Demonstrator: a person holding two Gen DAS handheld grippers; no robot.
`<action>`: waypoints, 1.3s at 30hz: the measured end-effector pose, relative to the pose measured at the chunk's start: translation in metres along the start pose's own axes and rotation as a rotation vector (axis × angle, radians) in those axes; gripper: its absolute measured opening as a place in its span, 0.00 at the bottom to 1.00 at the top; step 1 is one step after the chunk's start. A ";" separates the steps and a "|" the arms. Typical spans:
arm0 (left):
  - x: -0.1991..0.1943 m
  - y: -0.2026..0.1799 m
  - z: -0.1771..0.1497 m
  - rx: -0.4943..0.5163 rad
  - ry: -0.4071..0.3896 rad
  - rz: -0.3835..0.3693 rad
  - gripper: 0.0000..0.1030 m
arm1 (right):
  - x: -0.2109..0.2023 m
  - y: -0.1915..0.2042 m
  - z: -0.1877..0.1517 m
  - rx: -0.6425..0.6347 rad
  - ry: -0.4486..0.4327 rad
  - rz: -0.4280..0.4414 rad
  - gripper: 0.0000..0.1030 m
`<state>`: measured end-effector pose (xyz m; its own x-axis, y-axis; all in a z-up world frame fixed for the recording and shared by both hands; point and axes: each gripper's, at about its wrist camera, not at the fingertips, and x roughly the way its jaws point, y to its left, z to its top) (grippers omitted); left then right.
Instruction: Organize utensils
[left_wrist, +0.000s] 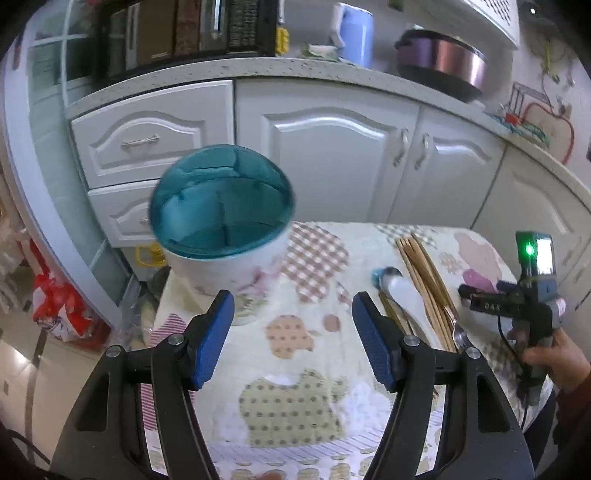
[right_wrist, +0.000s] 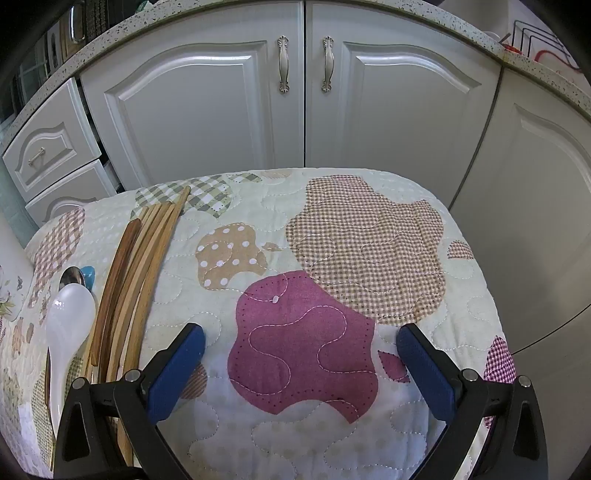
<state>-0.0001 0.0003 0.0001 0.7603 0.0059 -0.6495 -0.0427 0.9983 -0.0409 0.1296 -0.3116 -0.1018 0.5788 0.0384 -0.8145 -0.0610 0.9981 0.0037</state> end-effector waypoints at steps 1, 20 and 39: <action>0.000 0.001 0.000 -0.006 -0.002 0.001 0.65 | 0.000 -0.001 0.000 0.001 0.001 0.001 1.00; -0.026 -0.035 0.029 0.023 -0.079 -0.058 0.65 | -0.162 0.062 -0.004 -0.074 -0.220 0.017 1.00; -0.063 -0.024 0.052 -0.015 -0.190 -0.053 0.65 | -0.225 0.090 0.015 -0.098 -0.337 0.033 1.00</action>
<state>-0.0134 -0.0215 0.0813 0.8703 -0.0340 -0.4913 -0.0079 0.9965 -0.0830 0.0062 -0.2300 0.0906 0.8099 0.1008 -0.5778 -0.1526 0.9874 -0.0417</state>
